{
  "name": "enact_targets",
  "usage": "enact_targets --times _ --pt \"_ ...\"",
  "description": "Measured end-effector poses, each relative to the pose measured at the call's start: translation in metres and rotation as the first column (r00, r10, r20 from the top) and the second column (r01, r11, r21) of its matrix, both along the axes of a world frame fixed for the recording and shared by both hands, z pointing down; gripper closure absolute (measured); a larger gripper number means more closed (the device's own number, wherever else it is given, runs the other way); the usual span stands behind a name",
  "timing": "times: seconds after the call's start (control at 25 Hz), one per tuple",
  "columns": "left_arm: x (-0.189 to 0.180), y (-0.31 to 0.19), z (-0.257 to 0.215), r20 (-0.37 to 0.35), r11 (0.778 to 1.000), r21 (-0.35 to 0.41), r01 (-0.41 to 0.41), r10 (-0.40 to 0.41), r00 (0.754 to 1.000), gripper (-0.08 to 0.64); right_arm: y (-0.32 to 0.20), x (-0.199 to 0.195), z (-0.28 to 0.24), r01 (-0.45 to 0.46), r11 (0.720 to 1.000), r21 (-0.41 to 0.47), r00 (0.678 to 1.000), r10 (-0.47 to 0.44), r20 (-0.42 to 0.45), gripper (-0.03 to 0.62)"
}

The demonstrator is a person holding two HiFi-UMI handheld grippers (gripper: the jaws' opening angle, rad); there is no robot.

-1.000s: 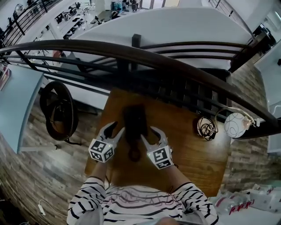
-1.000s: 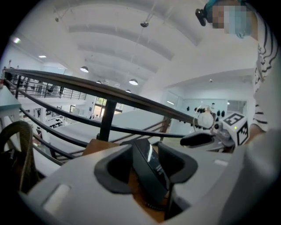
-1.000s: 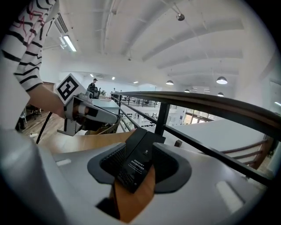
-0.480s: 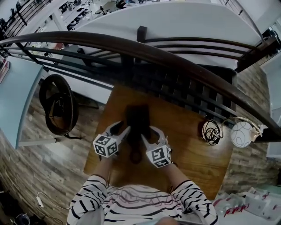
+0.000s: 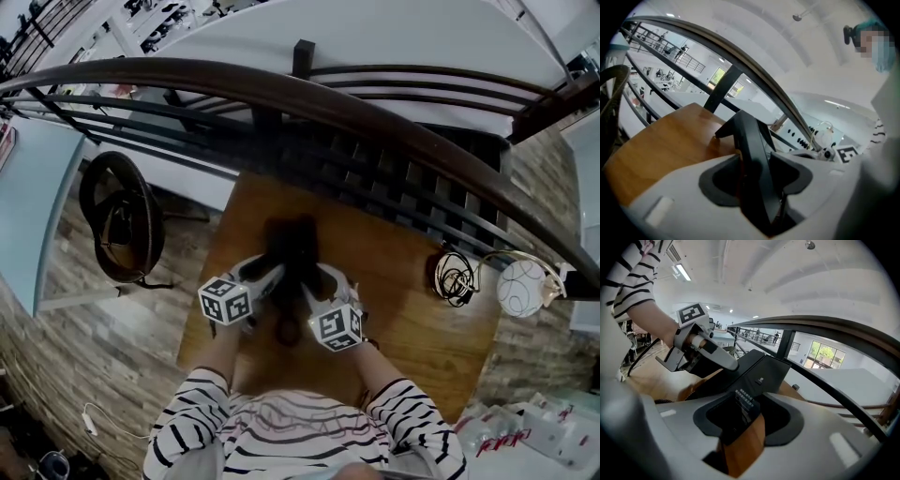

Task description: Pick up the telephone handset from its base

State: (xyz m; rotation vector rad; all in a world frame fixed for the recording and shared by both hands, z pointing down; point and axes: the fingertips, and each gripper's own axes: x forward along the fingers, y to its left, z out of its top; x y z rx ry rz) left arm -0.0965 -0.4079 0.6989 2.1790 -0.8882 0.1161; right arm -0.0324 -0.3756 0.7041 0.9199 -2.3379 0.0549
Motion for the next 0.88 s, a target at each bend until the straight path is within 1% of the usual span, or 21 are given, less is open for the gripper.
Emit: enact_targets --times 0.08,0.16,0.2,0.32,0.4,0.6,0.88 --pt "0.003 -0.0025 0.001 -0.018 1.0 -0.016 -0.005 0.005 1.0 0.373 -0.0007 -0.0005 0.0022 -0.005 1.0 0.008 1.0 0.005 0.001 0.414" --pt "0.0018 -0.0053 0.0026 -0.032 0.999 -0.039 0.005 -0.007 0.999 0.399 -0.0012 -0.0019 0.0026 -0.002 1.0 0.02 1.0 0.002 0.004 0.42" --pt "0.0004 -0.006 0.0033 -0.046 0.998 -0.055 0.013 -0.016 0.999 0.427 -0.0011 -0.0025 0.0024 0.001 1.0 0.024 1.0 -0.002 0.005 0.422" --pt "-0.001 -0.0055 0.0035 -0.117 0.994 -0.11 0.013 -0.026 0.993 0.449 -0.0004 -0.0022 0.0023 0.004 1.0 0.031 1.0 -0.004 0.006 0.423" --pt "0.0009 -0.0036 0.0021 -0.147 0.992 -0.126 0.0 -0.018 0.989 0.461 0.0008 0.0001 0.0017 0.0 0.999 0.034 1.0 0.0 0.011 0.425" --pt "-0.0006 -0.0022 -0.0028 -0.19 0.989 -0.149 -0.016 -0.013 0.982 0.482 0.0011 0.0007 0.0004 -0.003 1.0 0.031 1.0 0.002 0.015 0.425" --pt "-0.0023 -0.0003 -0.0061 -0.229 0.985 -0.171 -0.008 -0.031 0.973 0.485 0.0015 -0.0007 0.0022 -0.009 1.0 0.024 1.0 0.009 0.009 0.425"
